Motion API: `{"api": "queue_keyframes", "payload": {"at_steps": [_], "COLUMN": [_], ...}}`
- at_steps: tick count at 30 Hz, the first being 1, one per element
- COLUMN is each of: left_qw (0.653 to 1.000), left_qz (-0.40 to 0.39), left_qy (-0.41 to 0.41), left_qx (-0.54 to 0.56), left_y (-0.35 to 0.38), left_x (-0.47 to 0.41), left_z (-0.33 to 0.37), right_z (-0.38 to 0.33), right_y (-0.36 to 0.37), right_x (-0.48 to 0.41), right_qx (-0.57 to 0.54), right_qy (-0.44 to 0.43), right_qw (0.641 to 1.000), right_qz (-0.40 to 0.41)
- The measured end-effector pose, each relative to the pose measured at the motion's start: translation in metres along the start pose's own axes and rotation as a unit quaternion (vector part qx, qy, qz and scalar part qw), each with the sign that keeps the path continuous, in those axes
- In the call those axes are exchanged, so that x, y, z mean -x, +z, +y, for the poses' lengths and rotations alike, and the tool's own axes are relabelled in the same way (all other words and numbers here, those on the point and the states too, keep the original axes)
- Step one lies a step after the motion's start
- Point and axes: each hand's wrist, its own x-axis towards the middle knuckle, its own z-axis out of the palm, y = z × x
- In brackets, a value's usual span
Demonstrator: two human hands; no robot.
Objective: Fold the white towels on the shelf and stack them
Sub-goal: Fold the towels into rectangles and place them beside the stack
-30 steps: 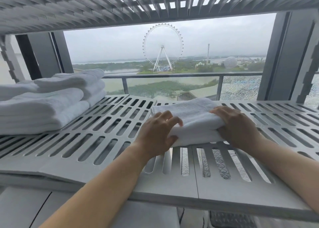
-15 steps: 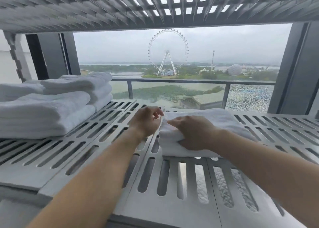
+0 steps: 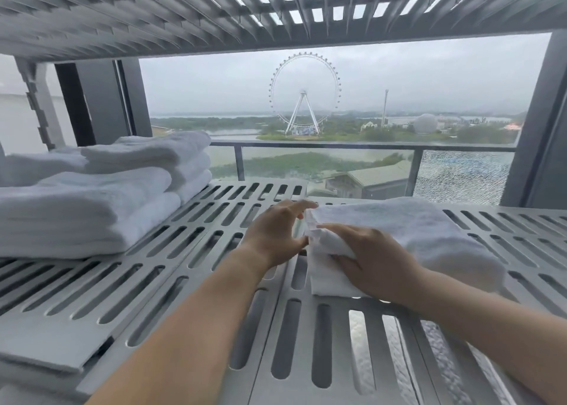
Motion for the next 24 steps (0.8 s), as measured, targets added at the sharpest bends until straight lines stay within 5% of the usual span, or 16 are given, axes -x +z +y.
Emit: {"api": "queue_keyframes", "payload": {"at_steps": [11, 16, 24], "left_qw": [0.999, 0.999, 0.992], "left_qz": [-0.044, -0.013, -0.125], "left_qy": [0.005, -0.003, -0.003], "left_qx": [-0.014, 0.034, -0.020], "left_y": [-0.001, -0.004, -0.021], "left_x": [0.000, 0.003, 0.006], "left_z": [0.004, 0.014, 0.040], "right_z": [0.002, 0.003, 0.029], "right_y": [-0.001, 0.002, -0.048], "right_x": [-0.001, -0.002, 0.020], "right_qx": [0.026, 0.044, 0.089], "right_qy": [-0.016, 0.015, -0.019], "right_qw": [0.998, 0.999, 0.993], "right_qz": [-0.046, -0.008, -0.081]}}
